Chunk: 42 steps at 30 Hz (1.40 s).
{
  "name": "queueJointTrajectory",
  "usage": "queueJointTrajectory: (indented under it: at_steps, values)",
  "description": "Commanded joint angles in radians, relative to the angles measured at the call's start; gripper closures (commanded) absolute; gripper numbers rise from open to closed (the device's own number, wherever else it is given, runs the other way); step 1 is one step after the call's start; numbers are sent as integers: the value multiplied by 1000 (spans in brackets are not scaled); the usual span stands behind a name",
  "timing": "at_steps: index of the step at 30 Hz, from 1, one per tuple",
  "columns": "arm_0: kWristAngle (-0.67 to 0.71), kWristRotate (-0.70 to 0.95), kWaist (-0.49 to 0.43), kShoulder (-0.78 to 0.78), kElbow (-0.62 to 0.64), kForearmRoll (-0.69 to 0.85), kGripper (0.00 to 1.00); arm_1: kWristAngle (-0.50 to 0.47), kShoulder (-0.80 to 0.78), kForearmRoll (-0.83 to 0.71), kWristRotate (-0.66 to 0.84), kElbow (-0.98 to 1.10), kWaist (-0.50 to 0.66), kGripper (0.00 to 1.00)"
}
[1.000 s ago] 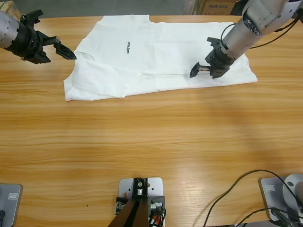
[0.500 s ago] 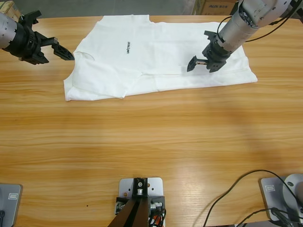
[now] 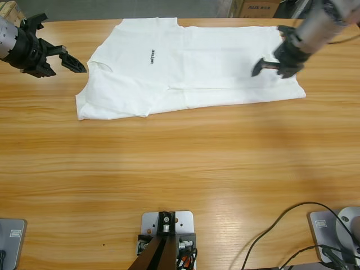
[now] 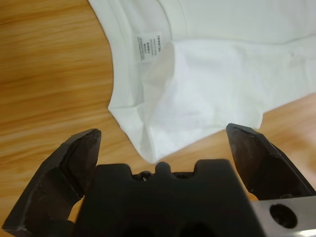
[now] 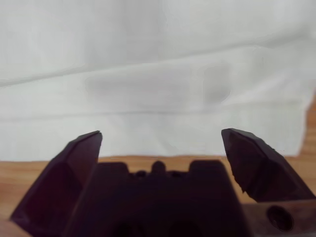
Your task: Fold clothes
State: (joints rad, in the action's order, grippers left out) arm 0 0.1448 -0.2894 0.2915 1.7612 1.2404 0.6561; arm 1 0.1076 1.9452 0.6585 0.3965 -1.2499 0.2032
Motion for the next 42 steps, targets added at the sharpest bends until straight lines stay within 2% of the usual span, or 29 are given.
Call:
queueJointTrajectory:
  at_steps: [1,9,15,24,42]
  values:
    - [19,-115,28,-97,-153,9,4,131,-132,-127,33,210,-116,0]
    - [99,-424,81,-248,-493,-292,4,166,-166,-135,42,239,-117,4]
    - [102,-502,67,-238,-597,-441,4,177,-216,-135,41,282,-117,4]
    - [130,-521,42,-80,-607,-603,5,176,-263,-119,32,314,-116,9]
    - [128,-539,17,10,-625,-639,20,179,-248,-102,21,303,-117,9]
